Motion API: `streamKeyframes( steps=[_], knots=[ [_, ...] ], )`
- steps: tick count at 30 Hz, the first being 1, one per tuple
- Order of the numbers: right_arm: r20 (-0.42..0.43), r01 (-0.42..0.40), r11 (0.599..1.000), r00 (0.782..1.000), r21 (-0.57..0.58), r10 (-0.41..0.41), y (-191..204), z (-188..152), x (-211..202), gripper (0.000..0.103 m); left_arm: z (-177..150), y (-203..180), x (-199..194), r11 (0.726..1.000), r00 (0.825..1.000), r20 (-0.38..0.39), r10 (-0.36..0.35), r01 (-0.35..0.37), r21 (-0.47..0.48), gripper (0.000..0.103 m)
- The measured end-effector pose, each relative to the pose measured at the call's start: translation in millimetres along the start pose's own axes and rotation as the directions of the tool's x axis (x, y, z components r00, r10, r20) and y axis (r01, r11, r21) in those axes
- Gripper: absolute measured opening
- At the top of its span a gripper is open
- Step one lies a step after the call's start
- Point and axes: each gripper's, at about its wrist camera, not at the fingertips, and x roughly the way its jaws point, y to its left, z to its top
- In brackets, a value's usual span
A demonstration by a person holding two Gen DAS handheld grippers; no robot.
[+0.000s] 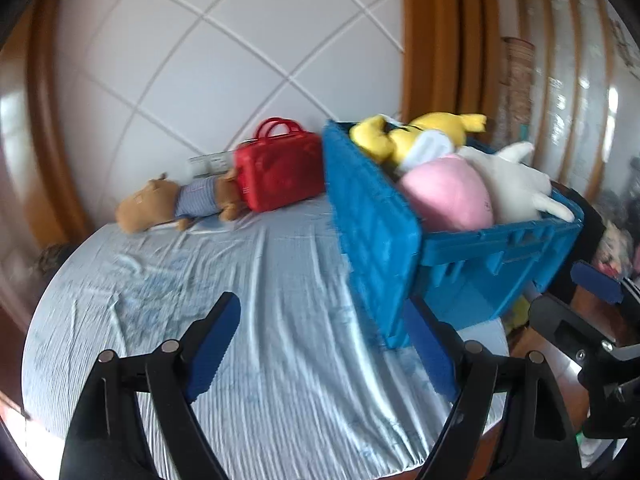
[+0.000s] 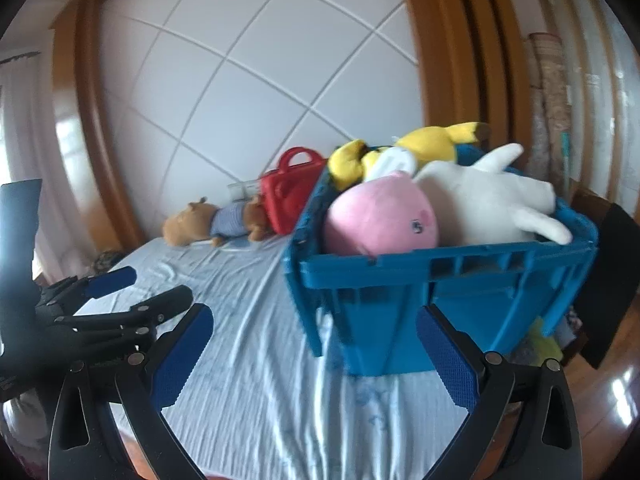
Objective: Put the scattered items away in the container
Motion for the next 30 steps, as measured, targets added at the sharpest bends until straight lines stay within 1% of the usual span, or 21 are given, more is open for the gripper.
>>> streamKeyframes(
  steps=[3,7,10,13,16,19,22,24,30],
  knots=[
    [-0.016,0.003,1.000,1.000,-0.014,-0.003,11.7,-5.0,-4.8,0.103,-8.3,9.8,-13.4,1.000,1.000,-0.015,0.003,-0.004,-0.013,0.084],
    [-0.026,0.007,1.000,1.000,-0.025,-0.008,34.2,-11.1,-16.0,0.103,-15.1,22.4,-31.9,1.000,1.000,-0.002,0.011,-0.011,-0.017,0.084],
    [-0.015,0.029,0.999,0.999,-0.033,-0.029,54.0,-17.9,-24.8,0.103,-21.7,33.8,-39.6,1.000,1.000,-0.021,0.021,-0.020,0.012,0.084],
    [0.011,0.050,0.999,0.999,-0.015,-0.050,70.2,-25.5,-33.4,0.103,-28.5,48.3,-49.2,0.999,1.000,-0.013,0.017,-0.017,0.033,0.084],
    [0.019,0.073,0.997,0.997,0.006,-0.073,83.6,-32.2,-38.4,0.103,-32.4,62.8,-55.7,1.000,1.000,-0.026,0.006,-0.005,0.030,0.084],
    [0.010,0.083,0.997,0.996,-0.001,-0.083,96.9,-38.1,-40.6,0.103,-36.2,72.9,-62.9,1.000,1.000,-0.012,-0.001,0.001,0.017,0.084],
    [0.011,0.092,0.996,0.996,0.002,-0.092,105.7,-42.3,-45.1,0.103,-40.1,79.5,-68.6,1.000,1.000,-0.013,-0.011,0.011,0.008,0.084],
    [0.007,0.097,0.995,0.995,-0.004,-0.097,110.0,-43.2,-47.0,0.103,-42.3,83.7,-73.3,1.000,1.000,0.000,-0.007,0.007,-0.005,0.084],
    [0.023,0.109,0.994,0.994,-0.017,-0.109,117.6,-44.6,-57.1,0.103,-47.0,86.4,-82.5,0.999,0.999,0.003,-0.035,0.035,-0.014,0.084]
  ],
)
